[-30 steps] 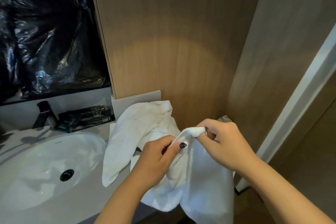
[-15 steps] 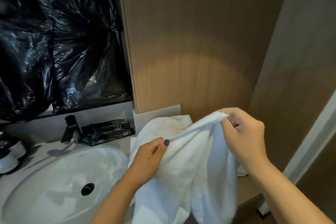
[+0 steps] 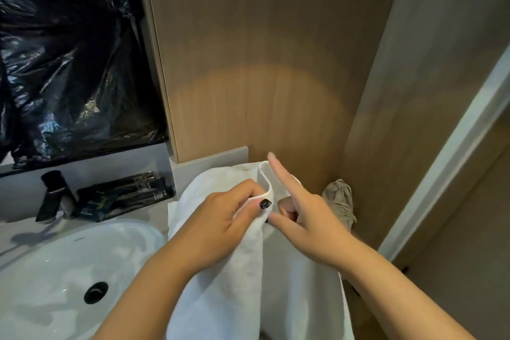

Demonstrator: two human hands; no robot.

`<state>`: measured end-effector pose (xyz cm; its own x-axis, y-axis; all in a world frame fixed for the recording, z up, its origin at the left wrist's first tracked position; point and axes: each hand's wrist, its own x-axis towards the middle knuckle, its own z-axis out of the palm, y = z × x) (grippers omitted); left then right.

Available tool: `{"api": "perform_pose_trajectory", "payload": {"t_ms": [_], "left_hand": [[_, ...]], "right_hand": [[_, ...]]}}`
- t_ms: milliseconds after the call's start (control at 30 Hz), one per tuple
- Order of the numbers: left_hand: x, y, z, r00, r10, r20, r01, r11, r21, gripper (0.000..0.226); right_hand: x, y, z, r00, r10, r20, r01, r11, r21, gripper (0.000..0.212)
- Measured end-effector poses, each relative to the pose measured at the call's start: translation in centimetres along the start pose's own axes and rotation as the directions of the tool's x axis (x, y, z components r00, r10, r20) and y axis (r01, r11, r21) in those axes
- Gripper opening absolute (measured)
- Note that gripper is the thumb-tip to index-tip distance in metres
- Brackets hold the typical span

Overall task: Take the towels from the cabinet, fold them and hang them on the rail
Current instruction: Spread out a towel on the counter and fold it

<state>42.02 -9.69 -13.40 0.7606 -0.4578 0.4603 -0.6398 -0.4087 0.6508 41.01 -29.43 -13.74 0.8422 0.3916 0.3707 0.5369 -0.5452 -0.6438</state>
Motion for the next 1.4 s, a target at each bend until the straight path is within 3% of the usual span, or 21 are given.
{"api": "perform_pose_trajectory", "payload": {"t_ms": [33,100,167,233,400,500,600,700,767,833,900,967,1033,1100,1233,1300,1400], "left_hand": [[-0.3,-0.1,-0.2,1.0,0.013,-0.01,-0.013,1.0,0.021,0.027],[-0.8,-0.3,-0.5,0.994,0.038,-0.101,-0.033,0.998,0.05,0.022],[-1.3,-0.5,-1.1,0.982,-0.01,-0.19,0.016,0.999,0.029,0.02],[-1.9,-1.1,-1.6,0.976,-0.088,-0.199,0.091,0.996,0.01,0.022],[-4.1,-3.3,-2.3,0.94,-0.315,-0.127,0.319,0.948,0.005,0.025],[-4.9,-4.3,-2.5,0.911,-0.397,-0.115,0.404,0.913,0.051,0.013],[-5.3,-4.9,-2.7,0.884,-0.444,-0.148,0.444,0.895,-0.035,0.011],[-5.3,-4.8,-2.4,0.834,-0.516,-0.196,0.466,0.848,-0.252,0.012],[-5.2,-4.0,-1.9,0.758,-0.625,-0.187,0.44,0.702,-0.559,0.012],[-4.9,-3.5,-1.3,0.665,-0.727,-0.172,0.38,0.528,-0.76,0.018],[-4.5,-3.5,-0.8,0.577,-0.768,-0.276,0.403,0.562,-0.722,0.019],[-4.1,-3.6,0.0,0.544,-0.731,-0.412,0.514,0.678,-0.525,0.018],[-3.9,-3.2,1.0,0.593,-0.676,-0.438,0.538,0.737,-0.409,0.014],[-3.8,-2.6,2.3,0.689,-0.623,-0.37,0.511,0.78,-0.362,0.008],[-3.0,-1.0,4.4,0.897,-0.44,-0.042,0.428,0.887,-0.174,0.028],[-2.2,-0.2,5.0,0.931,-0.349,0.109,0.361,0.924,-0.127,0.043],[-0.8,1.3,5.9,0.926,-0.25,0.282,0.288,0.952,-0.1,0.051]], "right_hand": [[0.2,-0.1,0.2,0.999,-0.02,0.042,0.021,1.0,-0.02,0.077],[0.4,0.2,0.7,0.996,-0.044,0.079,0.048,0.998,-0.049,0.046],[0.4,0.8,1.2,0.999,-0.046,0.018,0.048,0.993,-0.104,0.014],[0.1,1.5,1.4,0.997,-0.021,-0.069,0.011,0.991,-0.136,0.005],[-0.4,2.5,-0.6,0.93,0.16,-0.331,-0.175,0.984,-0.018,0.011],[-0.7,3.5,-2.3,0.844,0.311,-0.437,-0.317,0.946,0.062,0.014],[-1.5,4.6,-3.5,0.761,0.412,-0.502,-0.415,0.903,0.112,0.016],[-2.7,5.2,-3.7,0.741,0.451,-0.497,-0.462,0.88,0.11,0.011],[-3.4,5.0,-3.4,0.76,0.465,-0.454,-0.474,0.875,0.101,0.008],[-4.0,4.6,-3.2,0.78,0.483,-0.398,-0.48,0.87,0.114,0.01],[-4.4,4.5,-3.3,0.779,0.511,-0.363,-0.508,0.854,0.111,0.03],[-4.6,4.7,-3.6,0.767,0.525,-0.37,-0.532,0.842,0.091,0.029],[-4.6,4.8,-3.8,0.779,0.506,-0.371,-0.516,0.853,0.081,0.018],[-4.7,4.6,-3.7,0.805,0.468,-0.365,-0.48,0.875,0.063,0.016],[-4.7,2.9,-3.6,0.885,0.263,-0.384,-0.265,0.963,0.049,0.018],[-4.5,1.7,-3.8,0.924,0.136,-0.358,-0.143,0.99,0.007,0.02],[-4.1,-0.1,-3.9,0.956,0.016,-0.292,-0.023,0.999,-0.021,0.021]]}}
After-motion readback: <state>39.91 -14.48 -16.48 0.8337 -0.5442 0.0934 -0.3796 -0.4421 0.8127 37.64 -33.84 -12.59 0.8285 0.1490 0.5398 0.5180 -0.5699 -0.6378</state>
